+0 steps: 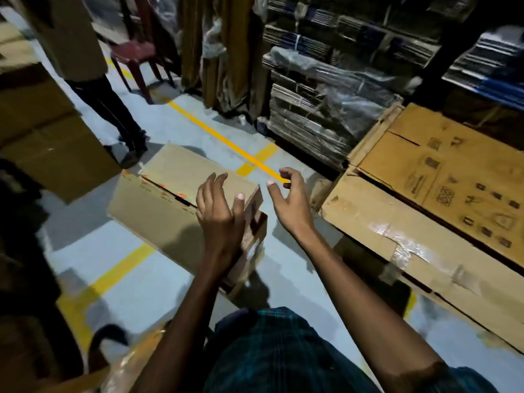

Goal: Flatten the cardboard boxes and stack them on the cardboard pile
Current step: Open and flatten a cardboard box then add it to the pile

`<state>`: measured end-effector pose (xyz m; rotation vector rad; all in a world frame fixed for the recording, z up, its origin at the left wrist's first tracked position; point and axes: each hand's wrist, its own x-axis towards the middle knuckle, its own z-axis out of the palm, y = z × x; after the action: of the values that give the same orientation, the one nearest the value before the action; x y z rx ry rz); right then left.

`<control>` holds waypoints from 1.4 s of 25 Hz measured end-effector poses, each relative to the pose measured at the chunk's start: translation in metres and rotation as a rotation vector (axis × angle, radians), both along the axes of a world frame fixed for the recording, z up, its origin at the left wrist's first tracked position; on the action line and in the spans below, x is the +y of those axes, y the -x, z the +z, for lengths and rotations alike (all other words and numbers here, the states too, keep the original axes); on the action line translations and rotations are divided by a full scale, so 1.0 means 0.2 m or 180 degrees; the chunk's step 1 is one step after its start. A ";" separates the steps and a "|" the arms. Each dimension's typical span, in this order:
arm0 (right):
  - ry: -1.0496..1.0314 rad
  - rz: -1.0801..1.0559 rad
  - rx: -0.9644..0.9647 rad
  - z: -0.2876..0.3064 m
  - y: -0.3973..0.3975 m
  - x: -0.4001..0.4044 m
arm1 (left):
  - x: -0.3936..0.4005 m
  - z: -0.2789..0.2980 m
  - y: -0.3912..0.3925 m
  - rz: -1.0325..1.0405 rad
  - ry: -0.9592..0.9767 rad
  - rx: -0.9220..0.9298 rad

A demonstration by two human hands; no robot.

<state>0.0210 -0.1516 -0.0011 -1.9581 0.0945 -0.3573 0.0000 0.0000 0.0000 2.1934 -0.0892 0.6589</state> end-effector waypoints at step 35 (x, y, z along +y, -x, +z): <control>-0.3162 -0.3626 0.0197 -0.58 1.17 -0.12 | -0.21 -0.29 0.34 -0.2053 -0.0025 0.1591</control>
<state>-0.2132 -0.1755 -0.1173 -0.7583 1.2048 -0.7815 -0.0687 -0.0414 -0.0571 2.0979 -0.5078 -0.2478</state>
